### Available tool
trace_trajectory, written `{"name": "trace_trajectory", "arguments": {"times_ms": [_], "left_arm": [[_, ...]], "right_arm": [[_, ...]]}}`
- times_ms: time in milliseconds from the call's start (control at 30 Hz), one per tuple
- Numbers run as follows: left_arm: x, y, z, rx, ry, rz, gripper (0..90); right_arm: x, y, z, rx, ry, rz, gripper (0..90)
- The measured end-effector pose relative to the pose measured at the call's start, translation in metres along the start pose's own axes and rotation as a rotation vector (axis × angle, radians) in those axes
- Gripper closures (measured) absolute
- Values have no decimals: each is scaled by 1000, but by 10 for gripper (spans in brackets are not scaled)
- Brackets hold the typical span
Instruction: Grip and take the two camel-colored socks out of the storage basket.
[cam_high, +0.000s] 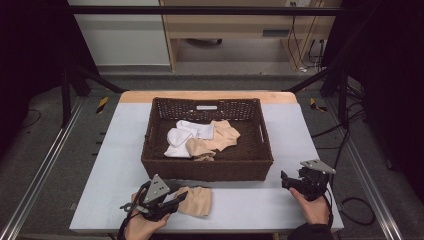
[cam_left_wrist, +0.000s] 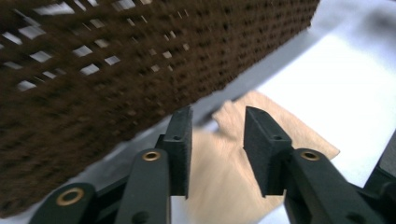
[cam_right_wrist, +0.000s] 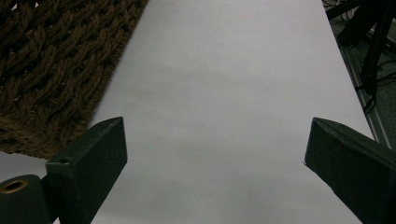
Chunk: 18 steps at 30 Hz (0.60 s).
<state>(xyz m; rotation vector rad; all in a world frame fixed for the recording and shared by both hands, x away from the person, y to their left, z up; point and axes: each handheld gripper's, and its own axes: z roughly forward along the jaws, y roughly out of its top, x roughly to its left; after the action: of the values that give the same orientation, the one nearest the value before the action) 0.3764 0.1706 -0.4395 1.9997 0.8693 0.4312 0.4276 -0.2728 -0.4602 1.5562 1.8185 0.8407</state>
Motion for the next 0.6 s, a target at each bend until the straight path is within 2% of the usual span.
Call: {"name": "trace_trajectory", "arguments": {"times_ms": [133,300,400,433,467,600], "left_arm": [[1,7,-9,-42,11,-6,528],[5,21,-22,-87,17,-5,498],[9,34,-30,-128,33,-8,489],[14,43,-35,-154,38,-11,482],[14,43,-35,-154,38,-11,481],[24,64,-40,-198,48,-6,472]], "right_arm": [[-1,0,-1,2,0,13,59],[-1,0,-1,-1,-1,9,59],[-2,0,-1,-4,-2,6,58],[-2,0,0,-6,-4,10,57],[-2,0,0,-6,-4,10,57],[-2,0,0,-3,-3,8,57]]}}
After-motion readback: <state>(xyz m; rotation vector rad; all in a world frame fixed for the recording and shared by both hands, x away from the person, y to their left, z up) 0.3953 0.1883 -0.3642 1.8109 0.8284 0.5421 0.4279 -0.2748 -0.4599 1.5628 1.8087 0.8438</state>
